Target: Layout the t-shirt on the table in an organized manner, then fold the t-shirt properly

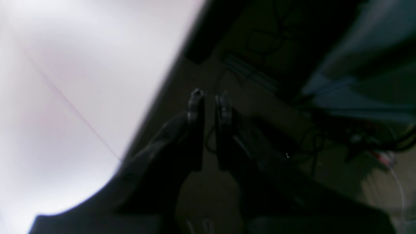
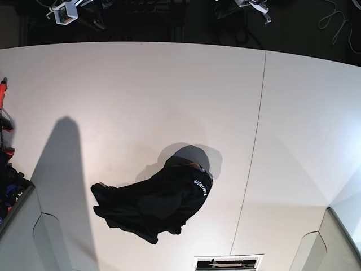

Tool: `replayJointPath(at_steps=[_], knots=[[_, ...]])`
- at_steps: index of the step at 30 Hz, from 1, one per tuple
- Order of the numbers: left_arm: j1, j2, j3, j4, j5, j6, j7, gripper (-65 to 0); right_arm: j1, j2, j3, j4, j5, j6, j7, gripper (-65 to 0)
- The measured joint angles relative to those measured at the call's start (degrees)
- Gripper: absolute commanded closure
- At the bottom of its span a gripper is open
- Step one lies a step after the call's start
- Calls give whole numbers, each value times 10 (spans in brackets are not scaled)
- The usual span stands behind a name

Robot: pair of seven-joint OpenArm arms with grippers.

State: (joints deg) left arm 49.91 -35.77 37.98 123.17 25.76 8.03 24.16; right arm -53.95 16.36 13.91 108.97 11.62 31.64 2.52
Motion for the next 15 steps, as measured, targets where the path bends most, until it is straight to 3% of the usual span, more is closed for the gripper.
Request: replayJointPath(at_steps=[4, 7, 10, 11, 15], knots=[[0, -6, -10, 10, 31, 23, -7, -72, 31, 9, 15, 36, 2, 2, -2, -95], [-2, -9, -63, 10, 30, 24, -19, -72, 80, 18, 16, 35, 1, 1, -27, -176], [-15, -9, -130, 10, -36, 20, -34, -72, 141, 24, 16, 34, 42, -6, -92, -260], [-26, -9, -155, 10, -73, 9, -35, -72, 162, 26, 16, 33, 56, -9, -110, -282], [-74, -10, -228, 5, -185, -91, -54, -72, 242, 27, 14, 15, 83, -15, -118, -311]])
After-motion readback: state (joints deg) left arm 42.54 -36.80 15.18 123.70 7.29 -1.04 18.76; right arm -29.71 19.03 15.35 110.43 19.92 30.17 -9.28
